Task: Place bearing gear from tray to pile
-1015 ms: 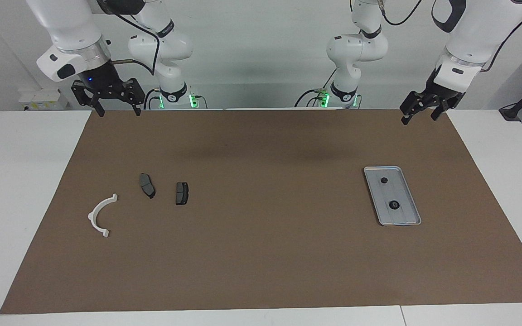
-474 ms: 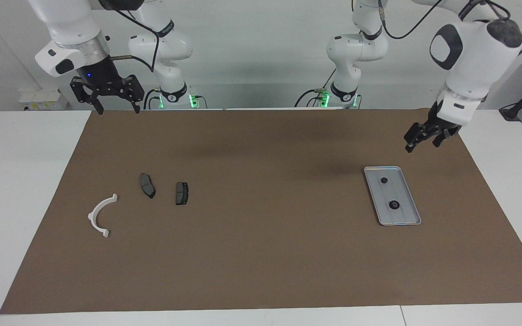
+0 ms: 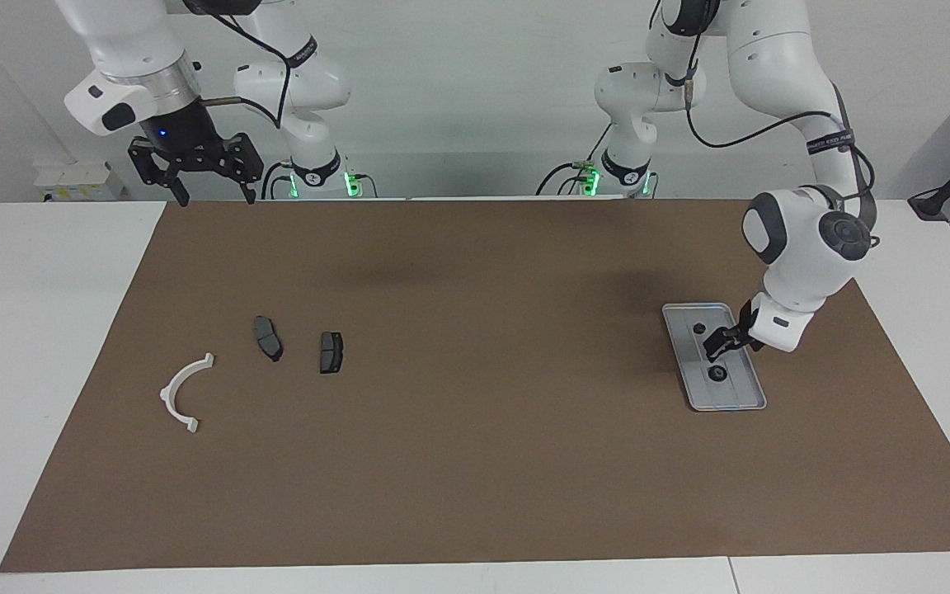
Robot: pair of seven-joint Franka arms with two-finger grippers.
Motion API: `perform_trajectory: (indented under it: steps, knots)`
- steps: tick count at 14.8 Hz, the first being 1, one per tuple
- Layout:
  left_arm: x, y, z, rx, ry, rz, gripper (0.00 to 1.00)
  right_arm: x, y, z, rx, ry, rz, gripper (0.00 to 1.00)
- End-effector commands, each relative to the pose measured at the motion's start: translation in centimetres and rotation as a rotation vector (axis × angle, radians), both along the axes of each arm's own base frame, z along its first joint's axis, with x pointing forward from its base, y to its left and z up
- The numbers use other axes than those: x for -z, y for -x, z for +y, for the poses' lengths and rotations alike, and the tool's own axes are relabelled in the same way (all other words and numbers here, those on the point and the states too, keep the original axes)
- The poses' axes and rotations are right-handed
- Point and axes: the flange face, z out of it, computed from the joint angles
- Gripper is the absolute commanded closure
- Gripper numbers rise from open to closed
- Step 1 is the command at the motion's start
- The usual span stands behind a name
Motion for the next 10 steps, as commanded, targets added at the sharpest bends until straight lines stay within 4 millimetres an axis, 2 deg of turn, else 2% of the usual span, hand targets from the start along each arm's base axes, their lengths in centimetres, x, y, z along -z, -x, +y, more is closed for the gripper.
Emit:
perform_trajectory:
  steps: [1,2,4,6,10]
  knots:
    - [1.8,0.1,0.3,0.006,-0.007,-0.023,0.0,-0.2,0.4,0.6,-0.002,-0.027,-0.012,0.0]
    - [2.6,0.0,0.2,0.007,-0.007,-0.023,0.0,-0.3,0.4,0.5,0.0,-0.027,-0.012,0.0]
    - [3.4,-0.3,0.4,0.004,-0.008,-0.035,0.14,-0.2,0.5,0.5,0.0,-0.027,-0.009,0.0]
    - [3.6,-0.3,0.0,0.01,-0.008,-0.035,0.32,-0.2,0.5,0.4,0.001,-0.026,-0.001,0.0]
    - [4.3,0.2,-0.1,0.013,-0.008,-0.031,0.5,-0.3,1.0,0.8,0.002,-0.026,0.0,0.0]
